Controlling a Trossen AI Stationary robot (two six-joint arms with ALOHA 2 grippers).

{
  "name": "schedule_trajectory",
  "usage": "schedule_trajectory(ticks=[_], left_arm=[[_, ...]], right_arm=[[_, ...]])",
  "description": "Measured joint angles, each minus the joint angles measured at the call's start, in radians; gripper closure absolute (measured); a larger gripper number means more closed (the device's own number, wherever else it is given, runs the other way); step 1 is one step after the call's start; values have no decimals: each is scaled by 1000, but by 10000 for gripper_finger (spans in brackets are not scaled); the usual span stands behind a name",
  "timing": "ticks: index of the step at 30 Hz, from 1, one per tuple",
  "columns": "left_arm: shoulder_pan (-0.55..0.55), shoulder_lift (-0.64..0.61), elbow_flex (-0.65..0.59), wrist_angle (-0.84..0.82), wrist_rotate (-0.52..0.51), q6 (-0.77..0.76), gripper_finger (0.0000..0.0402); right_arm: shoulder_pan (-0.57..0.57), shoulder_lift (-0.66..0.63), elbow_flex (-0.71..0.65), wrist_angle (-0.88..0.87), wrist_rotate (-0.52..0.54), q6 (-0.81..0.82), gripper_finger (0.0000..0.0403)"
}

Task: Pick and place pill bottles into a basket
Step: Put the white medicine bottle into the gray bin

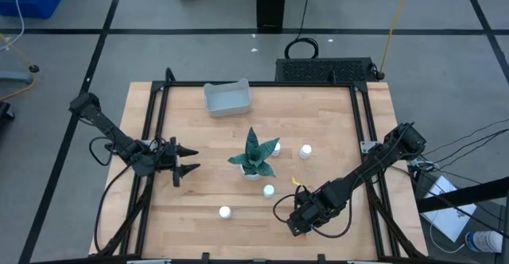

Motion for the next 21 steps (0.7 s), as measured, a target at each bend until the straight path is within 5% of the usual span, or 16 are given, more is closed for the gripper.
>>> schedule_trajectory(ticks=[11,21], left_arm=[[0,0,0,12,7,-15,144],[1,0,0,285,-28,-399,144]], right_arm=[[-3,-2,0,142,63,19,255],[-48,-49,0,361,218,-12,255]])
